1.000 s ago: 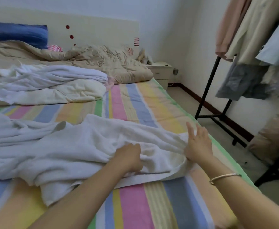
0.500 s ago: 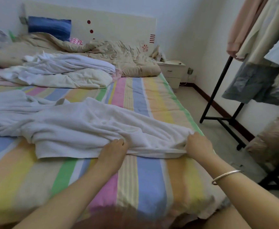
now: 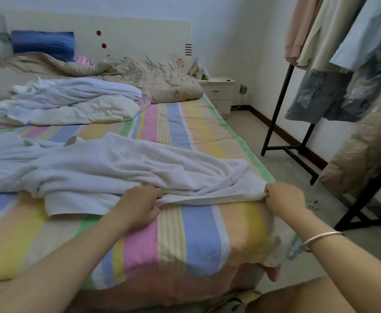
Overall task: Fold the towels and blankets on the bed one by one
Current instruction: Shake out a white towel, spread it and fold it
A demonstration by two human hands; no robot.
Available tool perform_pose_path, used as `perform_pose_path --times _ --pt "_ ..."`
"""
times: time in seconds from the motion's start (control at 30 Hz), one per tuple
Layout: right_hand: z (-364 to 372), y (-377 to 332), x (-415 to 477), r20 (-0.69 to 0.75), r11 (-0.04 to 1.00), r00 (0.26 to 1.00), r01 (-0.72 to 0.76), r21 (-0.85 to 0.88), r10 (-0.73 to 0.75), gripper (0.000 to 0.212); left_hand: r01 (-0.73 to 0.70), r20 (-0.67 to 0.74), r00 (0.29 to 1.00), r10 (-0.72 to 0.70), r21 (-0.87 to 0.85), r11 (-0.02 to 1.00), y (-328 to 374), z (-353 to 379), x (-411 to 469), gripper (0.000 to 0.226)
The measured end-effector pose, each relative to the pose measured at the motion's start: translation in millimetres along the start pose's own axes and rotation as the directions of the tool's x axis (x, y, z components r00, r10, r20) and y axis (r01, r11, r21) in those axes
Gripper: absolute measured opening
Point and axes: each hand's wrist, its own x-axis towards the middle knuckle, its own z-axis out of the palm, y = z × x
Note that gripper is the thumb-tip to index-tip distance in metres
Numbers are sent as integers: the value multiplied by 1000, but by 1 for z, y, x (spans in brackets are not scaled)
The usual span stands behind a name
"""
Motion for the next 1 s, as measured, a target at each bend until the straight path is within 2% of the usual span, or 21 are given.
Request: perform_pose_path --times 0.03,0.13,0.2,0.23,0.3,0.33,0.4,0.47,0.53,0.6,0.63,0.7,0.77,0.83,0.9,1.0 --pt "-3 1 -2 10 999 999 38 15 -38 19 -15 13 1000 16 -40 999 1 -4 -2 10" --pt "-12 6 -9 -44 982 983 181 47 -179 39 -43 45 998 50 -151 988 3 -17 -5 11" --pt "-15 11 -18 -48 964 963 263 -28 -264 43 -12 202 978 52 -193 981 5 -22 -5 10" --pt "-16 14 -22 -28 953 954 296 -70 -298 43 35 326 944 44 -234 972 8 -24 -5 13" --pt "-15 23 -30 43 931 939 343 -127 -341 43 139 564 823 63 -308 941 22 -27 -8 14" --pt "-13 28 -33 80 927 934 356 -123 -348 42 160 637 768 73 -301 940 28 -27 -10 15" --pt "-6 35 -37 137 934 928 356 -42 -347 43 184 679 732 60 -281 942 35 -28 -12 19" --pt "-4 34 -38 154 939 931 306 159 -330 50 282 650 760 13 -349 894 34 -30 -8 20" --pt "-10 25 -35 69 890 951 255 377 -302 57 346 549 832 -84 -395 851 22 -30 0 21" --pt "-16 8 -23 -110 832 962 270 484 -249 59 341 334 917 -218 -373 863 6 -27 12 22" --pt "-20 -4 -13 -188 824 957 287 488 -221 58 343 205 936 -286 -351 871 -3 -25 19 21" --pt "-27 -34 10 -268 831 943 307 463 -199 55 417 30 902 -431 -320 851 -17 -27 33 16" --pt "-30 -71 45 -268 820 934 339 460 -236 46 559 -30 810 -585 -263 787 -38 -30 55 19" --pt "-33 -109 83 -278 804 918 384 453 -282 33 647 -27 740 -672 -244 722 -66 -32 81 21" --pt "-36 -144 122 -290 787 909 406 464 -298 28 682 6 715 -699 -228 695 -99 -31 104 22" --pt "-37 -194 187 -165 737 939 338 585 -300 25 748 30 649 -760 -209 630 -145 -22 132 31"
